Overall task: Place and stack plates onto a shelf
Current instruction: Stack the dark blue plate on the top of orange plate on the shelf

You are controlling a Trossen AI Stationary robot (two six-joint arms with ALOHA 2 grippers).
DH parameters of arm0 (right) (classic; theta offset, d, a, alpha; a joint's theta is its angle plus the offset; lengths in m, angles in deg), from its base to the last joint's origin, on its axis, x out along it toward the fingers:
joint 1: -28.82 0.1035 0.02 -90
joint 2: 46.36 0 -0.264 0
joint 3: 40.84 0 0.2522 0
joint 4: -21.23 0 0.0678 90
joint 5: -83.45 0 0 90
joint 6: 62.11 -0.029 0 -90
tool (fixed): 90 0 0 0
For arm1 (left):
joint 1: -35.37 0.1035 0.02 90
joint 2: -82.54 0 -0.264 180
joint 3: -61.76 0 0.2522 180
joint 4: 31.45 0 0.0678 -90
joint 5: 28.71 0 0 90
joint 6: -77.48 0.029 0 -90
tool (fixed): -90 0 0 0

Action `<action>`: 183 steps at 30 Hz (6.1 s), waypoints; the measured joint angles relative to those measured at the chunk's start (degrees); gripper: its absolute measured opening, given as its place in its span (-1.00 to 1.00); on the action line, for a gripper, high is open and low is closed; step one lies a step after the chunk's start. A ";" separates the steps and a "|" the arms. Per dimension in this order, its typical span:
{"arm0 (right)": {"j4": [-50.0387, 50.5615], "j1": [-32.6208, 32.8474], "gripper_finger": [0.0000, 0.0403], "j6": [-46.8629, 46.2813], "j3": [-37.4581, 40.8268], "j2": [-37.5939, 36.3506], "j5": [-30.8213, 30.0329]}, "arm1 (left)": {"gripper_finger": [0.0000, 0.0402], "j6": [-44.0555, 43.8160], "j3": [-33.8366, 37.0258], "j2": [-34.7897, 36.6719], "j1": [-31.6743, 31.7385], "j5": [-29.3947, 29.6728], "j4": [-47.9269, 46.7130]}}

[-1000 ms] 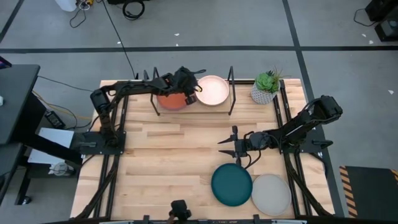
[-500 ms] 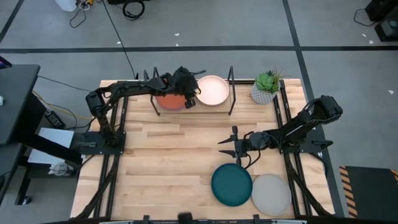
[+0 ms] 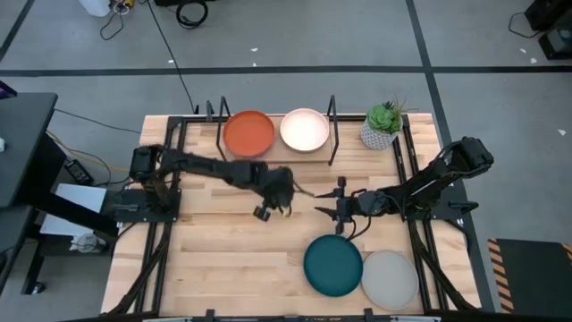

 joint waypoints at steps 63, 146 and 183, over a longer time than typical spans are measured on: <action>94.03 -2.23 -0.19 -26.31 -50.05 21.30 37.61 | -0.92 -7.89 41.35 28.03 -7.83 10.70 31.35; 86.45 -27.24 -0.90 -20.27 -50.07 15.93 61.04 | -0.24 41.50 38.97 3.98 -14.41 5.74 83.12; 85.47 -20.07 -0.63 -24.26 -50.10 -16.71 24.20 | -0.68 42.44 39.06 4.29 -15.21 46.67 86.43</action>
